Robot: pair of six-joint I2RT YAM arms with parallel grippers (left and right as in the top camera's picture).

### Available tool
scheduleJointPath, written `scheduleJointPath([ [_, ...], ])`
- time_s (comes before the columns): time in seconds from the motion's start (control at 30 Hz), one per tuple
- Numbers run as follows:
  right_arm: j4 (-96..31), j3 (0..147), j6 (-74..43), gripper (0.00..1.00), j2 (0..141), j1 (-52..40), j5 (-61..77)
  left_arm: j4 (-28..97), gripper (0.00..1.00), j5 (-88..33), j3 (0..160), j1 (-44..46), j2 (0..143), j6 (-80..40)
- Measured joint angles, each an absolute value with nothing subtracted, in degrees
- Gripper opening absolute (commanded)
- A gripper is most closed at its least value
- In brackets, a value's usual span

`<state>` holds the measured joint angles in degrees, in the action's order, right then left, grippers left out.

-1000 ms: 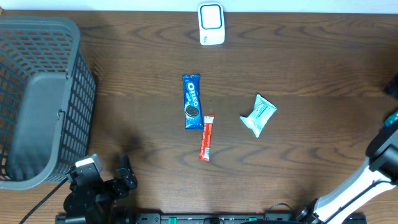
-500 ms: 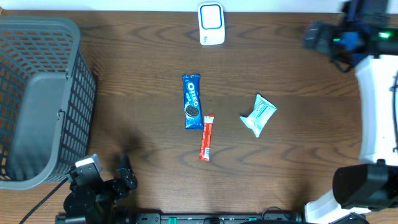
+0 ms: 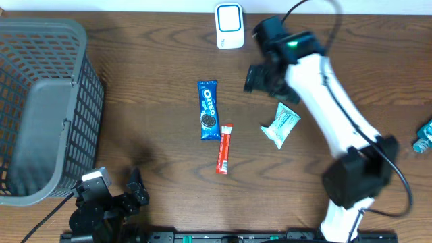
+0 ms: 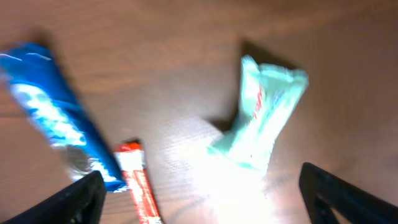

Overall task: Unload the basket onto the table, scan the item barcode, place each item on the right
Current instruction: 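Lower the right gripper onto the green wipes pack and grasp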

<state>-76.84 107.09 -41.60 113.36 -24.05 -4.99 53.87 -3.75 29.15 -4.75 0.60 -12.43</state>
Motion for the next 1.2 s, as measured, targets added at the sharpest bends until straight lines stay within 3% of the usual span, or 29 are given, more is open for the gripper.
scheduleJointPath([
  [0.1,-79.6,107.0,-46.0,0.84,118.2,-24.8,-6.3,53.9,0.98,-3.7,29.1,-4.8,0.6,-12.4],
  [0.27,-81.8,106.9,-50.7,0.83,123.2,-24.2,-8.7,53.9,0.98,-3.7,29.1,-4.8,0.6,-12.4],
  [0.6,-82.6,106.9,-52.9,0.77,130.1,-24.1,-13.0,53.9,0.98,-3.7,29.1,-4.8,0.6,-12.4],
  [0.93,-82.0,106.9,-53.5,0.49,135.2,-23.0,-14.0,53.9,0.98,-3.7,29.1,-4.8,0.6,-12.4],
  [1.2,-81.2,106.7,-53.6,0.52,135.3,-22.6,-14.6,53.9,0.98,-3.7,29.1,-4.8,0.6,-12.4],
])
